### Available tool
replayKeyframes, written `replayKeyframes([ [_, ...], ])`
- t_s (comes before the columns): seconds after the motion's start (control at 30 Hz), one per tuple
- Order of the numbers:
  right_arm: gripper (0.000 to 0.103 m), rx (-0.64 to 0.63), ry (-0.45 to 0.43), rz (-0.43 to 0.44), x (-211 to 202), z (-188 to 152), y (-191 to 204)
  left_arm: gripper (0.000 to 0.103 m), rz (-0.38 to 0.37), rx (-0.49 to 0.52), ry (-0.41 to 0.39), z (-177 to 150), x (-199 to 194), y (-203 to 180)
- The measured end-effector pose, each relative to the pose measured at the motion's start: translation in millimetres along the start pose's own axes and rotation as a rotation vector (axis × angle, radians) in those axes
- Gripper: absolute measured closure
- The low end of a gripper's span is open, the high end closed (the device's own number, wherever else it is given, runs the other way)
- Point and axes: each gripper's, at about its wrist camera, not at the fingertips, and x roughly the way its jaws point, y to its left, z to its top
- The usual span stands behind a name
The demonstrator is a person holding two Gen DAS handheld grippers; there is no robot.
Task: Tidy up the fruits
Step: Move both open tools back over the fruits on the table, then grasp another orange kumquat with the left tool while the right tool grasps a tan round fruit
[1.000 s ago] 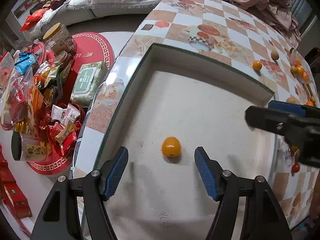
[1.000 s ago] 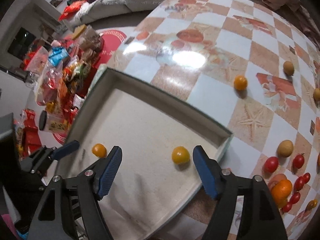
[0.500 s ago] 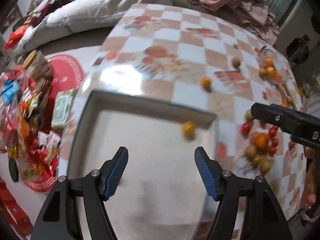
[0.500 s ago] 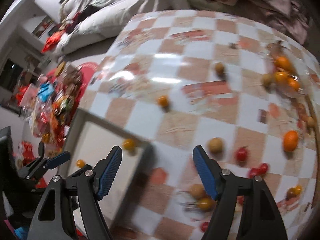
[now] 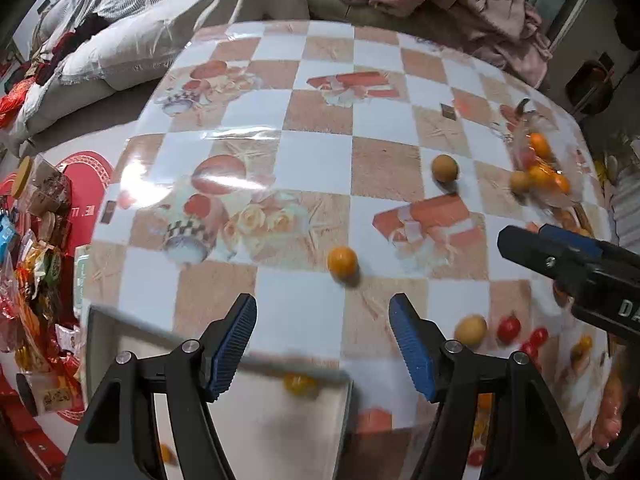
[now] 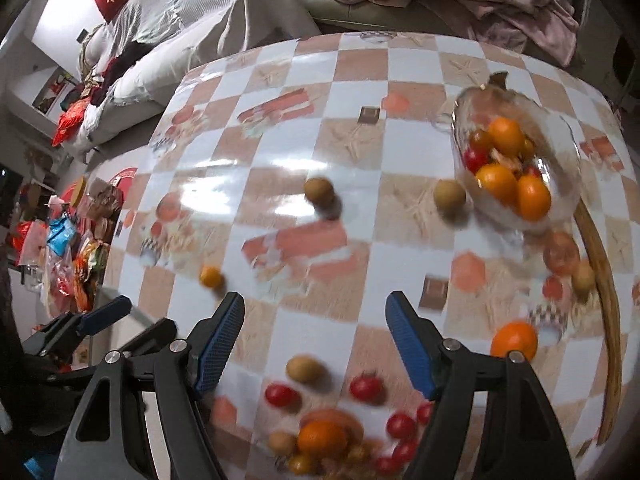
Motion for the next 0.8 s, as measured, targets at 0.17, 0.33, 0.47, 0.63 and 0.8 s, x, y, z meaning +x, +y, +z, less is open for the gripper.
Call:
replayKeyframes([
  [0.17, 0.035, 0.007, 0.012, 0.023, 19.7, 23.5, -3.1, 0.033, 0.011, -0.016, 0.024, 16.1, 24.1, -4.9],
  [0.33, 0.036, -0.010, 0.023, 0.010, 40.8, 40.1, -1.6, 0.033, 0.026, -0.020, 0.050, 25.5, 43.5, -10.9],
  [0.47, 0.036, -0.035, 0.029, -0.006, 56.3, 48.7, 1.4, 0.033, 0.035, -0.041, 0.077, 27.2, 54.5, -12.4],
  [0.63, 0.038, -0.051, 0.039, -0.017, 73.0, 55.0, 3.2, 0.033, 0.057, -0.065, 0.079, 26.2, 60.8, -11.4],
  [0.8, 0.063, -0.102, 0.017, -0.049, 77.9, 59.8, 11.1, 0.048, 0.067, -0.072, 0.065, 25.4, 59.9, -18.1],
])
